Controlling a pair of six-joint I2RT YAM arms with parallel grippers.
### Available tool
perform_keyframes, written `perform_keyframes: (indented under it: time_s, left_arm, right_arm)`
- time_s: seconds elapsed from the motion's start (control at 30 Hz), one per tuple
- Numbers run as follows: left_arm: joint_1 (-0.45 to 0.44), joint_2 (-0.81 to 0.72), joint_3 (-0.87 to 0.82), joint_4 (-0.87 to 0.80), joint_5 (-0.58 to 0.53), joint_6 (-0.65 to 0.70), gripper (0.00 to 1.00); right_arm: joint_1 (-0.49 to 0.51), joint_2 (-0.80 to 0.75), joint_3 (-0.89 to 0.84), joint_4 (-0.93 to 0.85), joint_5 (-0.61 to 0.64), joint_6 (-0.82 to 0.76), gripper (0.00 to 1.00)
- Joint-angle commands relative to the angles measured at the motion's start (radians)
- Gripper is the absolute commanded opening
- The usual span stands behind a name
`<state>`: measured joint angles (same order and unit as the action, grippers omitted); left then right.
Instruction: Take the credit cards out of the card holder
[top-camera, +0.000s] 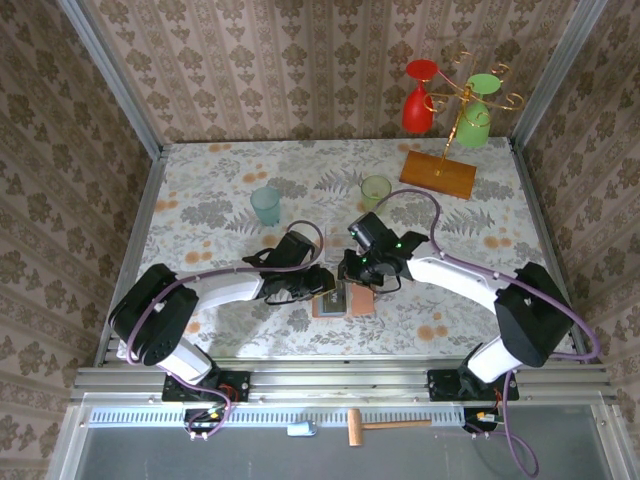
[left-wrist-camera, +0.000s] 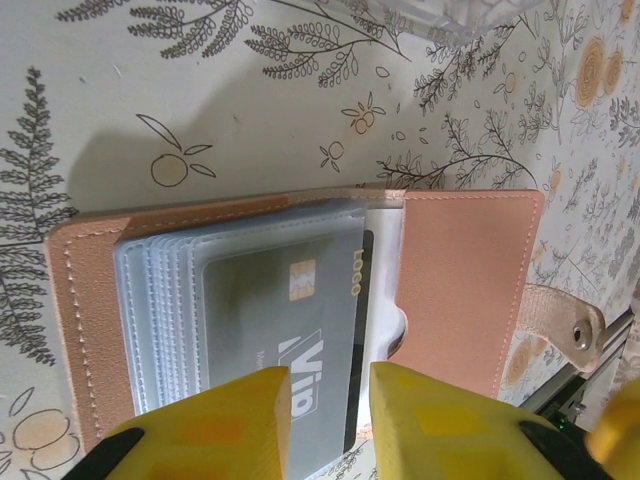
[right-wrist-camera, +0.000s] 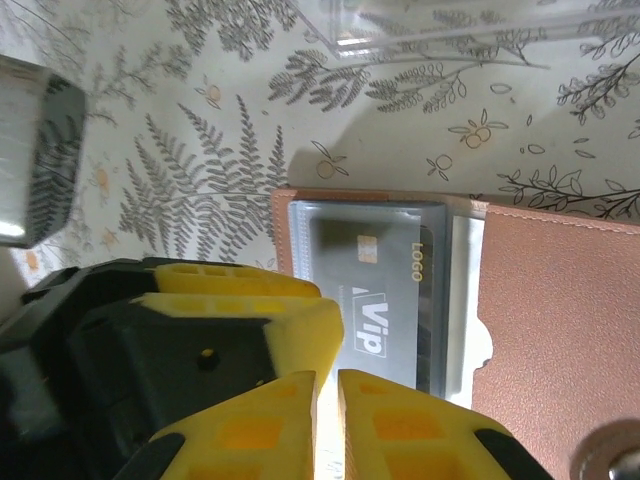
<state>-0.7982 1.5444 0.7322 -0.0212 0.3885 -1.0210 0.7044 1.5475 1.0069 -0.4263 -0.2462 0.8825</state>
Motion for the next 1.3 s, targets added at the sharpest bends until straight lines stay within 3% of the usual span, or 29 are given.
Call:
perform_keyframes:
  time_s: [0.0, 0.43, 0.8, 1.27]
  left_arm:
    - [-0.004, 0.009, -0.014, 0.015, 0.003, -0.014, 0.27]
    - [-0.007, 0.037, -0.016, 0.048, 0.015, -0.028, 0.26]
    - [0.001, 0.056, -0.03, 0.039, 0.006, -0.025, 0.26]
    - [0.005, 0.054, -0.024, 0.026, 0.006, -0.017, 0.26]
  right_arm:
    - [-0.012, 0.052, 0.011, -0.014, -0.04, -0.032, 0.12]
    - [-0.076, 0.049, -0.159, 0.182, -0.165, -0.01, 0.15]
    - [-0.091, 0.085, -0.2, 0.288, -0.29, -0.008, 0.19]
    - [-0.091, 0.141, -0.205, 0.308, -0.31, -0.007, 0.21]
